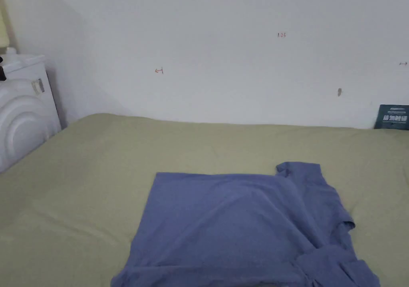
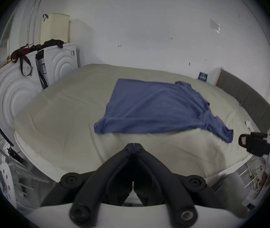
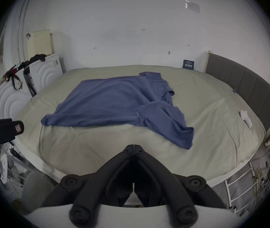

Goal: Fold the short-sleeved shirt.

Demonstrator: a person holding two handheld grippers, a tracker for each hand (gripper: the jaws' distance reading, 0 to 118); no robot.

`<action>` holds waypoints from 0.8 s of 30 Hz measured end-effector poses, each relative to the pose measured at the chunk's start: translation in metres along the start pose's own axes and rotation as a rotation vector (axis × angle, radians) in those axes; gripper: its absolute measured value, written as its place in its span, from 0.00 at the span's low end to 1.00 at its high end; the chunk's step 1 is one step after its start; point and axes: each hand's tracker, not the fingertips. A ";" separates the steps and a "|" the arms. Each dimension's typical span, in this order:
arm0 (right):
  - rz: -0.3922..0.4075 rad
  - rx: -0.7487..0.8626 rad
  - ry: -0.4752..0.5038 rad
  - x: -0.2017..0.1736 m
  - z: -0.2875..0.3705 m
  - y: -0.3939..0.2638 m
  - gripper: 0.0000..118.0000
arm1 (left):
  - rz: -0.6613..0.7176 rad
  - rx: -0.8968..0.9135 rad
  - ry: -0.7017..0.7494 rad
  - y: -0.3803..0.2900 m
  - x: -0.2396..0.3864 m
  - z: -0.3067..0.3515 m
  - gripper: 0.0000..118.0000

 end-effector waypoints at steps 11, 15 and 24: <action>-0.059 0.036 0.023 0.036 0.000 0.029 0.01 | 0.156 -0.147 0.020 0.034 -0.051 -0.088 0.16; -0.090 0.030 0.004 0.058 -0.007 0.038 0.01 | 0.149 -0.133 0.042 0.052 -0.064 -0.127 0.78; -0.146 -0.014 -0.082 0.096 -0.028 0.042 0.01 | 0.103 -0.243 0.010 0.053 -0.058 -0.192 0.45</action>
